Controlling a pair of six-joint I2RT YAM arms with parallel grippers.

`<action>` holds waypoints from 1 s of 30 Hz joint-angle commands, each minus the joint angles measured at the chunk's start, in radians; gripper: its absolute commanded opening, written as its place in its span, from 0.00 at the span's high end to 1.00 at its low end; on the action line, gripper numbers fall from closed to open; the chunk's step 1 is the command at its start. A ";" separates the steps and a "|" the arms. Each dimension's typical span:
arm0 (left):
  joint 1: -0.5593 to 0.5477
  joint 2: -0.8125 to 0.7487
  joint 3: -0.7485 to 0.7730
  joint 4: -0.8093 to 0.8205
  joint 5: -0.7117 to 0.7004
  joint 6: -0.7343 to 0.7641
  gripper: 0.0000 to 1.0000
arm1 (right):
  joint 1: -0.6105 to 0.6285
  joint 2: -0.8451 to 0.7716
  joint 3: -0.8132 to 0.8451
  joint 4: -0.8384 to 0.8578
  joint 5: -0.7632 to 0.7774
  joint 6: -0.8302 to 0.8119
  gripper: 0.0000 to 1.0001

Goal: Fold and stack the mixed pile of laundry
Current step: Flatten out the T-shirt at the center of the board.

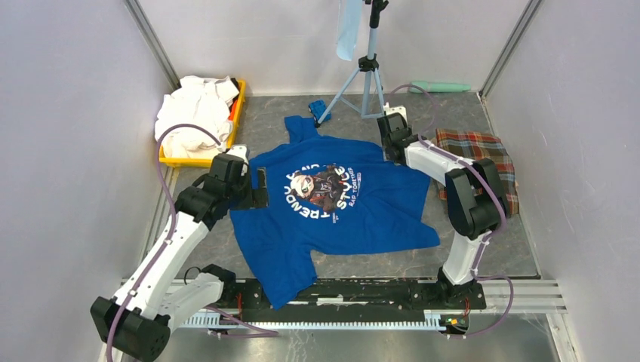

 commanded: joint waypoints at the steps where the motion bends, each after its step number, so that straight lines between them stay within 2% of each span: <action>1: -0.003 0.046 0.013 0.036 0.027 0.060 0.00 | -0.002 0.062 0.088 -0.031 0.046 -0.034 0.49; 7: -0.003 0.036 0.008 0.044 0.041 0.058 0.00 | -0.002 0.127 0.101 -0.025 0.075 -0.046 0.49; 21: -0.004 0.020 0.004 0.046 0.047 0.058 0.00 | -0.012 0.184 0.120 -0.040 0.334 -0.100 0.49; 30: -0.004 0.021 0.004 0.049 0.053 0.058 0.00 | -0.033 0.230 0.205 -0.019 0.386 -0.151 0.47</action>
